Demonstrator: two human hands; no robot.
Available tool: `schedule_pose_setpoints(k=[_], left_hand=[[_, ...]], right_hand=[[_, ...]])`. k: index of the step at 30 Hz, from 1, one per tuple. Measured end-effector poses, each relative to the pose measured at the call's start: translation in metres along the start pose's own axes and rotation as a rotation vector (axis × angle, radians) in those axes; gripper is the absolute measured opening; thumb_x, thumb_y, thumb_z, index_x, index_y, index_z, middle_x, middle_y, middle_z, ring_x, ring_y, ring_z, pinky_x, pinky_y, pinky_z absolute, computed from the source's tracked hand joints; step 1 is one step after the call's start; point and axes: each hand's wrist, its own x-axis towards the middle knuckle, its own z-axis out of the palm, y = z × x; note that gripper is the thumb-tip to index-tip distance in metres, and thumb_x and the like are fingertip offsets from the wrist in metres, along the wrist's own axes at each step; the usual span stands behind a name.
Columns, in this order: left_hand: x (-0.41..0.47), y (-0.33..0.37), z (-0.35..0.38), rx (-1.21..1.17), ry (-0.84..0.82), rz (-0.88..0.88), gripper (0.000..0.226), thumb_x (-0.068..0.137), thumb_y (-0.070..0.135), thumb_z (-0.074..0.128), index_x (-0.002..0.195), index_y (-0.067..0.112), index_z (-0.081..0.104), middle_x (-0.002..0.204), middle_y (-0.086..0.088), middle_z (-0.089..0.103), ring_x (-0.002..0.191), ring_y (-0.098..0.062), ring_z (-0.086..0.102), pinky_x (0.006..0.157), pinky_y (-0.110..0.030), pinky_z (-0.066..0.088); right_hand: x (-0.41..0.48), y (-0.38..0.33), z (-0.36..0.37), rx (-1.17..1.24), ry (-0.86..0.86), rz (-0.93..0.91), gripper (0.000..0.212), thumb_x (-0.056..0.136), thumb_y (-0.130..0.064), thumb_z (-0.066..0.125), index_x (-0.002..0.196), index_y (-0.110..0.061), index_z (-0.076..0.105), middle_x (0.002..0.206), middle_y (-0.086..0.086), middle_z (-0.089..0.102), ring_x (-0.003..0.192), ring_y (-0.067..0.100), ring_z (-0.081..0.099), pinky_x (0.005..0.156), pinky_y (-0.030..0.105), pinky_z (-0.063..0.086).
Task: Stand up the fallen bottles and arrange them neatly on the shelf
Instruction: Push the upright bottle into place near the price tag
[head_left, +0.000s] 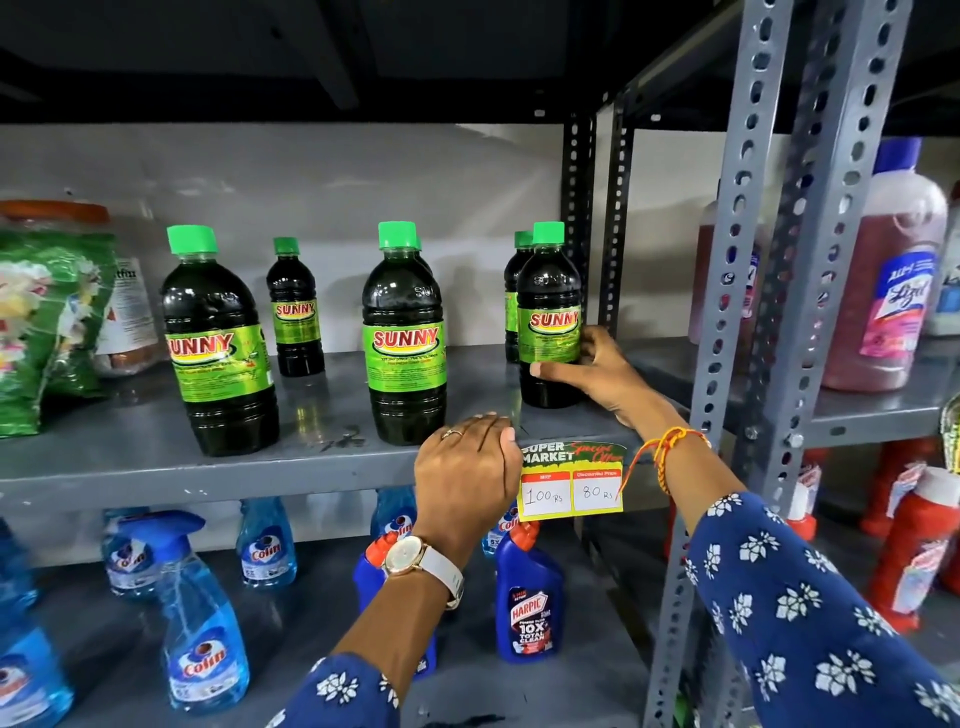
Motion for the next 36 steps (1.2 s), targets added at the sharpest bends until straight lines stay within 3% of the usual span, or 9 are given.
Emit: schedule_pose_setpoints(k=[5, 9, 18, 23, 28, 33, 36], left_hand=[[0.001, 0.008, -0.011, 0.001, -0.014, 0.006, 0.031, 0.086, 0.017, 0.043, 0.08, 0.007, 0.072, 0.081, -0.007, 0.074, 0.072, -0.021, 0.069, 0.066, -0.029, 0.051], [-0.002, 0.008, -0.009, 0.007, -0.055, 0.001, 0.033, 0.087, 0.017, 0.04, 0.077, 0.007, 0.07, 0.076, -0.008, 0.072, 0.066, -0.022, 0.067, 0.061, -0.029, 0.051], [-0.001, 0.006, -0.013, 0.008, -0.123, -0.043, 0.037, 0.089, 0.018, 0.035, 0.078, 0.008, 0.069, 0.074, -0.007, 0.071, 0.064, -0.024, 0.065, 0.06, -0.029, 0.049], [0.0, 0.008, -0.018, 0.005, -0.153, -0.053, 0.038, 0.088, 0.019, 0.034, 0.078, 0.008, 0.07, 0.075, -0.008, 0.072, 0.065, -0.024, 0.065, 0.061, -0.029, 0.05], [0.0, 0.008, -0.018, -0.002, -0.152, -0.063, 0.039, 0.088, 0.02, 0.033, 0.079, 0.008, 0.07, 0.076, -0.008, 0.072, 0.065, -0.024, 0.066, 0.063, -0.03, 0.05], [-0.001, 0.008, -0.018, -0.013, -0.162, -0.07, 0.04, 0.087, 0.02, 0.035, 0.08, 0.008, 0.072, 0.079, -0.008, 0.073, 0.068, -0.023, 0.067, 0.066, -0.03, 0.051], [0.0, 0.01, -0.021, -0.061, -0.18, -0.062, 0.042, 0.089, 0.021, 0.033, 0.084, 0.006, 0.072, 0.083, -0.009, 0.073, 0.072, -0.024, 0.068, 0.069, -0.031, 0.051]], right_hand=[[-0.017, -0.015, -0.006, -0.051, 0.028, -0.03, 0.073, 0.05, -0.036, 0.087, 0.109, -0.022, 0.046, 0.103, -0.005, 0.06, 0.1, 0.016, 0.057, 0.089, 0.032, 0.046], [-0.029, -0.013, -0.008, -0.067, 0.019, -0.043, 0.07, 0.054, -0.032, 0.087, 0.109, -0.026, 0.043, 0.098, -0.016, 0.057, 0.092, 0.001, 0.054, 0.073, 0.016, 0.041], [-0.055, -0.017, -0.012, -0.049, 0.048, -0.104, 0.063, 0.056, -0.028, 0.086, 0.106, -0.024, 0.048, 0.096, -0.018, 0.061, 0.088, -0.009, 0.055, 0.063, 0.0, 0.04], [-0.058, -0.019, -0.012, -0.077, 0.046, -0.104, 0.065, 0.058, -0.032, 0.085, 0.109, -0.023, 0.047, 0.099, -0.018, 0.059, 0.094, -0.005, 0.054, 0.069, 0.01, 0.041], [-0.058, -0.019, -0.012, -0.079, 0.032, -0.098, 0.066, 0.057, -0.035, 0.085, 0.11, -0.026, 0.046, 0.098, -0.021, 0.058, 0.093, -0.008, 0.052, 0.067, 0.006, 0.04], [-0.059, -0.019, -0.012, -0.088, 0.035, -0.1, 0.073, 0.053, -0.043, 0.085, 0.112, -0.025, 0.046, 0.104, -0.014, 0.061, 0.099, 0.002, 0.056, 0.083, 0.022, 0.044], [-0.064, -0.022, -0.008, -0.04, 0.07, -0.085, 0.091, 0.05, -0.053, 0.081, 0.122, -0.021, 0.037, 0.111, -0.007, 0.058, 0.104, 0.009, 0.056, 0.094, 0.034, 0.046]])
